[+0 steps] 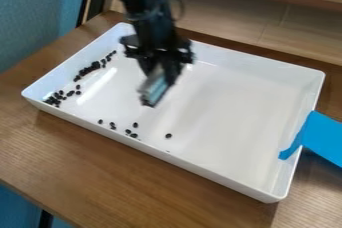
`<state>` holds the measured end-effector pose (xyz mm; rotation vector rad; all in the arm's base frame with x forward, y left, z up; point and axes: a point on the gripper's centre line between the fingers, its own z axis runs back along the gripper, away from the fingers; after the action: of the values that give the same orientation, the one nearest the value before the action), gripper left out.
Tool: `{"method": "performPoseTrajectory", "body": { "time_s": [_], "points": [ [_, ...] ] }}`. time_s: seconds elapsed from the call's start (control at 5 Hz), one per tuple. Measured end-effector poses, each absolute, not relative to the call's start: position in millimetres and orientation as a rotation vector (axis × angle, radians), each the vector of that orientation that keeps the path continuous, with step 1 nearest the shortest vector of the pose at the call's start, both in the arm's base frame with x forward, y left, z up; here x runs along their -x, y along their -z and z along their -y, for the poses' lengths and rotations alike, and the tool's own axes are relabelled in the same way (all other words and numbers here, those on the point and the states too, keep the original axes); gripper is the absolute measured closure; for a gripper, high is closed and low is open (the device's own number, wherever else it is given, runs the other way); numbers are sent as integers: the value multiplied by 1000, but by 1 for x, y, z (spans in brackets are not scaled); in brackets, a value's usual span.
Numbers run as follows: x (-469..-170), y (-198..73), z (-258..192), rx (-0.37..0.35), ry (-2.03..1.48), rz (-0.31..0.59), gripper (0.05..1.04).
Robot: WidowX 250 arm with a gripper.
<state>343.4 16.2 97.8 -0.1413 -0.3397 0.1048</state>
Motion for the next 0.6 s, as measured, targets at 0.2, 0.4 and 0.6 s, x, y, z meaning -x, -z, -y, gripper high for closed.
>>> {"method": "performPoseTrajectory", "body": {
  "time_s": [0.2,0.4,0.6],
  "points": [
    [-353,-86,33,112,-143,363,697],
    [-355,-70,52,90,-170,350,697],
    [-362,-58,53,75,-205,375,697]
  ]
}}
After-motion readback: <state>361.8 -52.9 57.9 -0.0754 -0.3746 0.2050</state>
